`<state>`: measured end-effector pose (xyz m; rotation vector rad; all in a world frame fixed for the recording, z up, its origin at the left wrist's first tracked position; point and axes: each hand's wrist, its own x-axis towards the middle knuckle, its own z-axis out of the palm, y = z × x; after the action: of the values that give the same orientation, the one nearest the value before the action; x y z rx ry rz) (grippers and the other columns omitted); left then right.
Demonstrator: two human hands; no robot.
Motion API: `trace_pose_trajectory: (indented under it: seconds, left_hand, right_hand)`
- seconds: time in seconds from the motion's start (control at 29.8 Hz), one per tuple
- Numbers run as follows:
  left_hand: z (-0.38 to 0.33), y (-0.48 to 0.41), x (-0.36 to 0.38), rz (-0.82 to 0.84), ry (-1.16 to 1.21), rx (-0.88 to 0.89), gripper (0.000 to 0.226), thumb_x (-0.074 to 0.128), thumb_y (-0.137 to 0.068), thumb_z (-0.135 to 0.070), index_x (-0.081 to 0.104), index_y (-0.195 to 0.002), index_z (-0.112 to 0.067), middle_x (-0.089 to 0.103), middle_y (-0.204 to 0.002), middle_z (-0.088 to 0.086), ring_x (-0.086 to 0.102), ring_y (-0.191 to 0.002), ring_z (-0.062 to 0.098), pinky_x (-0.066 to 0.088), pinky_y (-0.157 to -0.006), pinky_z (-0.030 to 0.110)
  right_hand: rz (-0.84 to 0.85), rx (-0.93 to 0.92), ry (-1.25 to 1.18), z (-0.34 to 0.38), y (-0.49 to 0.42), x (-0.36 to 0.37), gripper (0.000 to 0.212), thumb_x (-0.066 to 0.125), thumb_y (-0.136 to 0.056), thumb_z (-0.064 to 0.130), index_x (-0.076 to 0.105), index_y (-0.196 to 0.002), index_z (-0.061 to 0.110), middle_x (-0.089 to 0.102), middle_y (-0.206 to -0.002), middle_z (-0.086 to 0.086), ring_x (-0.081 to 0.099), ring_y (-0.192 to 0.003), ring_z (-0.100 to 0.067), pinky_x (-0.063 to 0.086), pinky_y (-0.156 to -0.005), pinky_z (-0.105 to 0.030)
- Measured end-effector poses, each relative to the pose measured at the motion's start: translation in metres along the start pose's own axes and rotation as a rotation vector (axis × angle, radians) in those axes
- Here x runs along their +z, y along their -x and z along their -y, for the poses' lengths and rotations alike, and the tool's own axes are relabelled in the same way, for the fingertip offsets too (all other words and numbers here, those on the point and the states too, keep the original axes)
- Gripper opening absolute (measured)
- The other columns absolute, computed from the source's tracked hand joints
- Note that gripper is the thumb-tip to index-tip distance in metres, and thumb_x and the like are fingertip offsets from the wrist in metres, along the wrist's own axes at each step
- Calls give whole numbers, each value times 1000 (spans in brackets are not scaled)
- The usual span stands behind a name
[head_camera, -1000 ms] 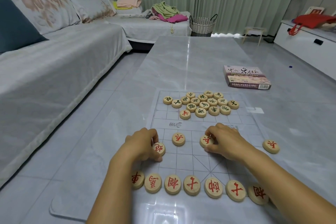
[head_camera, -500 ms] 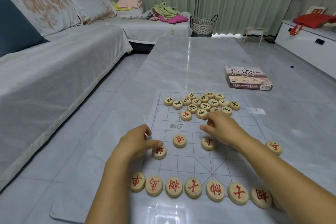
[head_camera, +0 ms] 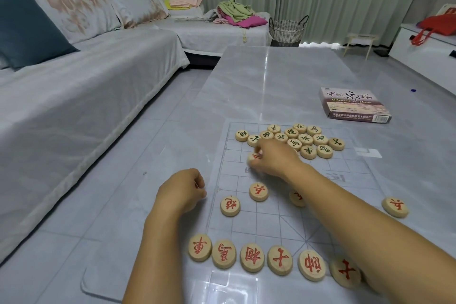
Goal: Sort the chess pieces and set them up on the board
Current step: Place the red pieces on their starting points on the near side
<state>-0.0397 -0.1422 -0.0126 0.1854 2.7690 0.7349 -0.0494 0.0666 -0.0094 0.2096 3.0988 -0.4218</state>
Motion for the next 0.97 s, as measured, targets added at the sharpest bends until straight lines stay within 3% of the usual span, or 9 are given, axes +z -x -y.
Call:
trace_pose_trajectory:
  seconds: [0.13, 0.23, 0.37, 0.57, 0.84, 0.97]
  left_hand:
    - [-2, -1, 1, -3, 0, -12, 10, 61, -84, -17, 58, -94, -17, 60, -95, 2, 58, -89, 23, 49, -79, 34]
    - [-3, -1, 2, -8, 23, -16, 15, 65, -82, -17, 56, -94, -18, 61, -99, 5, 59, -91, 25, 51, -81, 36]
    - [-2, 0, 3, -29, 51, -25, 21, 68, -79, -16, 53, -94, -16, 61, -97, 8, 59, -91, 27, 52, -80, 38]
    - [-10, 0, 7, 8, 65, 57, 44, 71, -78, -19, 51, -116, -25, 59, -106, 7, 58, -96, 27, 49, -83, 37]
    - [-10, 2, 9, 20, 75, 15, 37, 75, -73, -27, 52, -101, -22, 65, -99, 5, 62, -90, 25, 53, -80, 38]
    - [-8, 1, 7, 72, 83, 24, 45, 75, -73, -27, 52, -111, -25, 62, -99, 5, 60, -96, 27, 49, -83, 38]
  right_hand:
    - [230, -355, -193, 33, 13, 7, 36, 63, -82, 31, 54, -116, 23, 53, -115, -2, 54, -104, -20, 45, -91, -34]
    - [330, -464, -158, 47, 15, 14, 38, 61, -83, 19, 54, -120, 26, 52, -118, -3, 51, -108, -20, 44, -95, -38]
    - [322, -426, -185, 40, 14, 13, 48, 60, -82, 10, 50, -127, 25, 53, -126, 0, 50, -114, -16, 42, -99, -34]
    - [263, -348, -164, 32, 19, 11, 44, 65, -82, 22, 53, -125, 17, 54, -122, -2, 53, -110, -17, 44, -97, -33]
    - [219, -363, -148, 43, 22, 23, 38, 62, -85, 28, 58, -122, 20, 54, -114, -3, 52, -104, -21, 41, -95, -39]
    - [162, -303, -233, 29, 21, 10, 38, 56, -89, 23, 53, -127, 17, 56, -122, -4, 53, -110, -19, 41, -98, -33]
